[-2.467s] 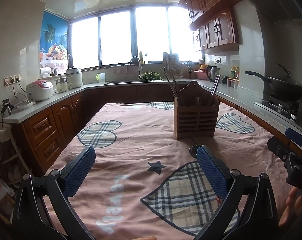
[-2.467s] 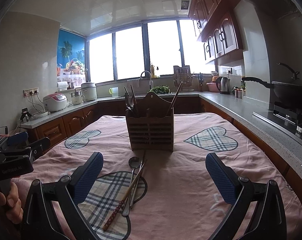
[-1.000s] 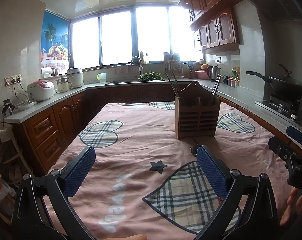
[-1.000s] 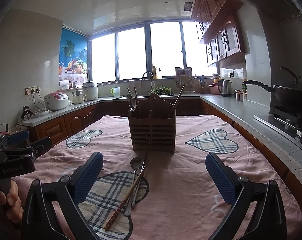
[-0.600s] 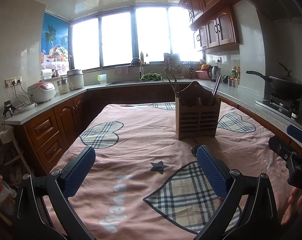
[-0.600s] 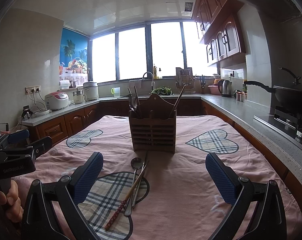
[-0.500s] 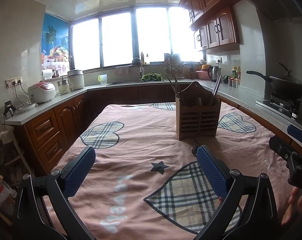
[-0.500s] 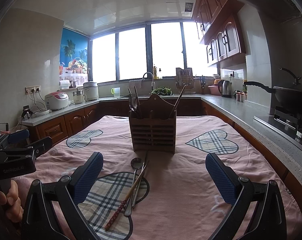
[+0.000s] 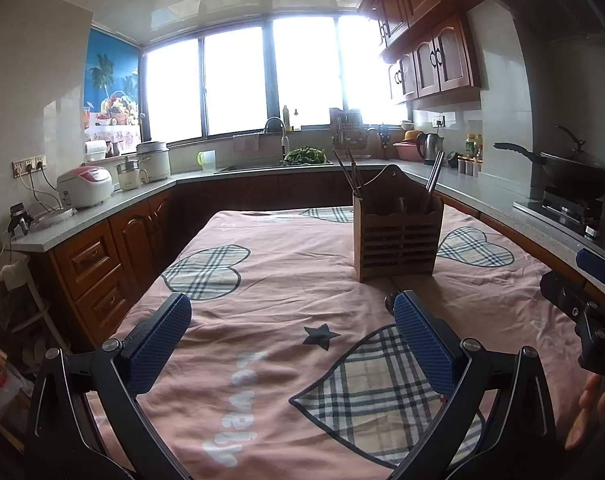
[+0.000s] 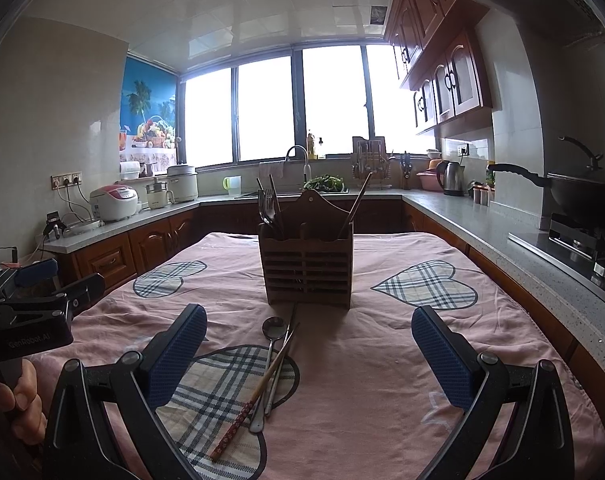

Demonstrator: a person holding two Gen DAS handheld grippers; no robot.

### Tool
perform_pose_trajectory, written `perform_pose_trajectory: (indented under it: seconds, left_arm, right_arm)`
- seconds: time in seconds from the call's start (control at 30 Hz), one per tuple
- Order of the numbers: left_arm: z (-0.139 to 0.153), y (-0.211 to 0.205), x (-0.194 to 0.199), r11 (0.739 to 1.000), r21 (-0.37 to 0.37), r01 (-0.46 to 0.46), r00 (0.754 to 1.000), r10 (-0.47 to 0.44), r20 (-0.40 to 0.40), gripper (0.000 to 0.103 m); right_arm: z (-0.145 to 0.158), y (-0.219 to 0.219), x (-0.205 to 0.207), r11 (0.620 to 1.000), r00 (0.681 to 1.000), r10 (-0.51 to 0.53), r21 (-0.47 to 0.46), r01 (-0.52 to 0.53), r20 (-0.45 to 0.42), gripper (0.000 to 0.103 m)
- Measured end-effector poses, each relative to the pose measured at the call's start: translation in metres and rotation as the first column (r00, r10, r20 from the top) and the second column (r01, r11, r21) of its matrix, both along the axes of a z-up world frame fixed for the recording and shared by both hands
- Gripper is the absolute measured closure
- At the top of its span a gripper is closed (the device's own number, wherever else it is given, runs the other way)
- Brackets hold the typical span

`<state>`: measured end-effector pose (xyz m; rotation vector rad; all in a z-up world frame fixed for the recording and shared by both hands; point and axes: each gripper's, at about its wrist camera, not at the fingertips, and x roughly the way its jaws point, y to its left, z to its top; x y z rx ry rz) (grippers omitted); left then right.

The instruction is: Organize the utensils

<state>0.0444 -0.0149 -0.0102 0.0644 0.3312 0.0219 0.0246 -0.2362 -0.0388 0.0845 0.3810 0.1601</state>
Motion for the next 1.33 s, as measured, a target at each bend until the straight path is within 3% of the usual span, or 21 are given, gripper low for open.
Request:
perform_pose_trajectory:
  seconds: [0.97,1.33]
  left_arm:
    - [0.003,-0.002,0.01,1.0,-0.011,0.007,1.0,-0.008,-0.016,0.0]
    - [0.007,0.0,0.02,0.999,-0.041,0.029,0.999,-0.029,-0.02,0.0]
  right_arm:
    - [0.0,-0.006,0.01,1.0,1.0,0.008,0.0,-0.008,-0.011,0.0]
    - [-0.005,-0.009,0.026,1.0,0.999,0.007,-0.001,-0.007,-0.054,0.0]
